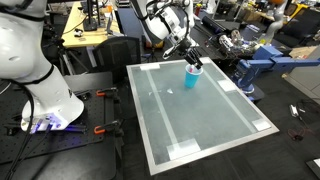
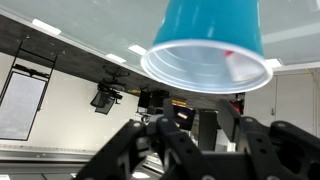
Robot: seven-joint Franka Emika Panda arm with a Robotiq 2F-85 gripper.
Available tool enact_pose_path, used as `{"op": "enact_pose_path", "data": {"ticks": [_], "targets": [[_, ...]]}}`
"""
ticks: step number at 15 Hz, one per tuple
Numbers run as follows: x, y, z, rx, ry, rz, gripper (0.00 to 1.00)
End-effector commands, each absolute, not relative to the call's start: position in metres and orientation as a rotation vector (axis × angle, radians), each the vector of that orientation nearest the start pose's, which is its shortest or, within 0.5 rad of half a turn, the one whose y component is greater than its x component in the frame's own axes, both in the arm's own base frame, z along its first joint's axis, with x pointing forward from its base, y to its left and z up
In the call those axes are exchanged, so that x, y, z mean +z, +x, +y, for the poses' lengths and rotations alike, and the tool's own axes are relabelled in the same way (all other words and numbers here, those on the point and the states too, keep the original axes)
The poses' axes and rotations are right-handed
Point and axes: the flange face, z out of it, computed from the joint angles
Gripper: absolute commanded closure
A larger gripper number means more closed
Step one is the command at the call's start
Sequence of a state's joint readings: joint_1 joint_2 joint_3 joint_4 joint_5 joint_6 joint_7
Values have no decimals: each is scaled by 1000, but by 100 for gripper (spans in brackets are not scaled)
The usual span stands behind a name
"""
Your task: Put the marker in the cup
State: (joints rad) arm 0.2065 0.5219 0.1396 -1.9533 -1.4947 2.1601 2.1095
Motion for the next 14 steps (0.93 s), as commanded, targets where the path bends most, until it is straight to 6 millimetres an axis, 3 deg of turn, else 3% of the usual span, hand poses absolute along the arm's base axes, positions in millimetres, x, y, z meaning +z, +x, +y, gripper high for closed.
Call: {"op": "enact_pose_path", "data": {"ticks": [1, 3, 4, 9, 14], "targets": [[213, 593, 172, 1175, 2227, -761, 19], [216, 594, 173, 1194, 2224, -758, 3], [218, 594, 173, 1202, 2223, -759, 0], [240, 597, 172, 1276, 2207, -820, 0], [292, 593, 167, 1425, 2162, -940, 0]]}}
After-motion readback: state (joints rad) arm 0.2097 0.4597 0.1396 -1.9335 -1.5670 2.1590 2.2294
